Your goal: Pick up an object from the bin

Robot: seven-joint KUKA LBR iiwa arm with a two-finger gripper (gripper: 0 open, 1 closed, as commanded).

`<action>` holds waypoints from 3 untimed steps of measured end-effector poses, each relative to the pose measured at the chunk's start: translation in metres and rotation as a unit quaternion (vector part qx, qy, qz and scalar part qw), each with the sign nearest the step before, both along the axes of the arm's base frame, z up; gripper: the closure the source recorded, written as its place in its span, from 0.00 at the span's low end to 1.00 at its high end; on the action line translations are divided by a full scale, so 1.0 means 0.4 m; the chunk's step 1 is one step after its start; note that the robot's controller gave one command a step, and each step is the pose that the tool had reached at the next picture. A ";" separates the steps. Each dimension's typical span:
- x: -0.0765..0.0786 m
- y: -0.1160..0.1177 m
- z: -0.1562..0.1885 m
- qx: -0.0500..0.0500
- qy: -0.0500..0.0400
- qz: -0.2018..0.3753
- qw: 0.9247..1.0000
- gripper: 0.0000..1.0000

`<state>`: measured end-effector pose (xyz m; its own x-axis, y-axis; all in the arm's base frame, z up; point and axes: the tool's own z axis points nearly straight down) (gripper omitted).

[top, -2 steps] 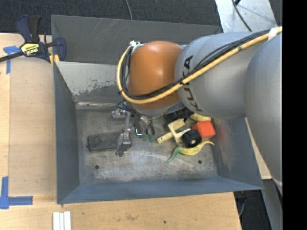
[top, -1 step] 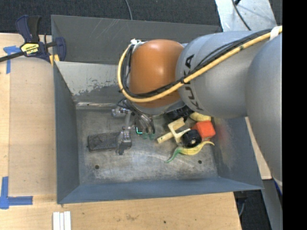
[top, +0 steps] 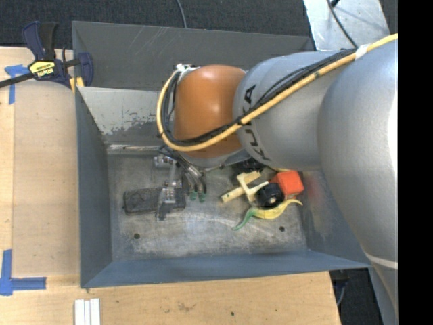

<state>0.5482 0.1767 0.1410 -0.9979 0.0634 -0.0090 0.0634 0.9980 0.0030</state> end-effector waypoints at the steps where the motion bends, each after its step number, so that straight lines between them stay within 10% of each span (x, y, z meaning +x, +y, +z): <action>1: -0.023 0.002 -0.140 0.000 0.003 -0.023 1.000 0.00; 2: -0.019 -0.005 -0.165 0.002 -0.003 -0.053 0.999 1.00; 3: -0.019 -0.005 -0.165 0.002 -0.003 -0.053 0.999 1.00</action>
Offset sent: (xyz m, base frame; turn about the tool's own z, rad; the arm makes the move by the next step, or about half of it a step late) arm -0.0127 -0.0024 -0.0710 0.1049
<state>0.5404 0.1749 0.0751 -0.9857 0.1682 -0.0139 0.1681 0.9857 0.0073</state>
